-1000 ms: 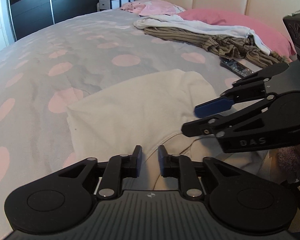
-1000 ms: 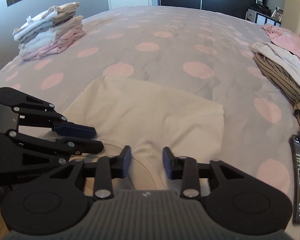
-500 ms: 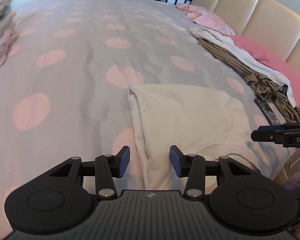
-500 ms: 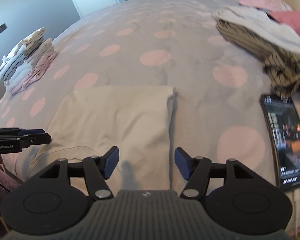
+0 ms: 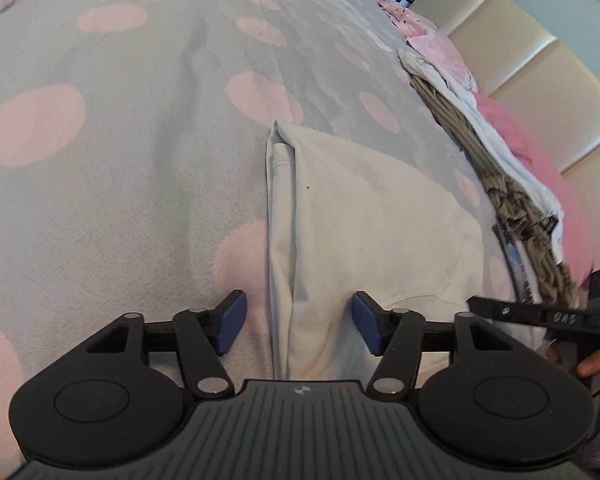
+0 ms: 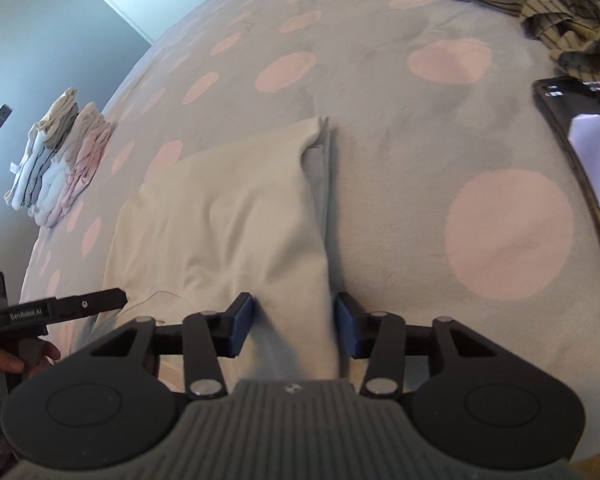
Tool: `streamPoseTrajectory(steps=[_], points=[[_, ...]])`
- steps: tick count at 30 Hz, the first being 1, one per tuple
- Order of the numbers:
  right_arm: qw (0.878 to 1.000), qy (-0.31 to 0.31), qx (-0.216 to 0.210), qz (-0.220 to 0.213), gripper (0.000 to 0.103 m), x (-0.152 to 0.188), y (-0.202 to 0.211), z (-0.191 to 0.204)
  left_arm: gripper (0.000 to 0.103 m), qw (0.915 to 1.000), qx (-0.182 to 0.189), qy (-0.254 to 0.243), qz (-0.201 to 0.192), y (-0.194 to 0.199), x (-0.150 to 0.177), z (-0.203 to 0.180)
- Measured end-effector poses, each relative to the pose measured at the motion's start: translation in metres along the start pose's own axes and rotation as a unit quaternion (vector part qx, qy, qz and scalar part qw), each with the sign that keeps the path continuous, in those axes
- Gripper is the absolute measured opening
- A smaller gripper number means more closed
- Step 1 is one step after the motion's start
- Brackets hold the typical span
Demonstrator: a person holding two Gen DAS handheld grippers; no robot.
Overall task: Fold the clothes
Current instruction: 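Pinch the folded shirt edge with both tools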
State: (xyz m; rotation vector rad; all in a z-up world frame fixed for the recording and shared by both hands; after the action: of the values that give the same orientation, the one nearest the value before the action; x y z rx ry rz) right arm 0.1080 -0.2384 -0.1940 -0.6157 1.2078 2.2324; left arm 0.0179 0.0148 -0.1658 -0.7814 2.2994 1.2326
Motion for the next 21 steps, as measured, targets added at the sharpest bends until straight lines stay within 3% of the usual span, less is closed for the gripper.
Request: streamPoseTrajectory(steps=[3,8,11,13,15,21], points=[[1.0,0.008,-0.008,0.003,0.048,0.002,-0.007,0.006,0.076,0.9998,0.017,0.008,0.0,-0.003,0.0,-0.002],[1.0,-0.004,-0.021,0.0,0.045,-0.001,-0.017,0.009,0.076,0.999,0.038,-0.016,-0.014,-0.008,-0.001,-0.012],[1.0,-0.01,-0.029,-0.007,0.043,-0.002,-0.019,0.011,0.059,0.9979,0.058,-0.004,-0.028,-0.007,-0.005,-0.016],[0.999,-0.01,-0.032,-0.009,0.043,-0.002,-0.02,0.012,0.04,0.9976,0.065,0.0,-0.025,-0.011,-0.005,-0.017],[0.999,-0.015,-0.034,-0.006,0.042,-0.003,-0.019,0.011,0.032,0.9981,0.058,0.001,-0.021,-0.014,-0.004,-0.015],[0.998,-0.04,-0.043,0.014,0.041,-0.005,-0.019,0.004,0.027,0.995,0.058,0.081,0.007,-0.013,-0.003,0.005]])
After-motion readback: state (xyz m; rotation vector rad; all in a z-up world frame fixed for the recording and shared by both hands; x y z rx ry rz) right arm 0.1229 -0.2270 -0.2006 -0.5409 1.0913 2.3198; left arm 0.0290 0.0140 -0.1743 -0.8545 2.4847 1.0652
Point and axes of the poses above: each gripper's, at about its wrist camera, not at the fingertips, and y roughly against the way its jaws point, z to its left, x to its underside, the point moved 9 cm from there along -y, roughly the way its jaws point, and after that the axes turned 14 degrees about -z, right-handed, at the moved point
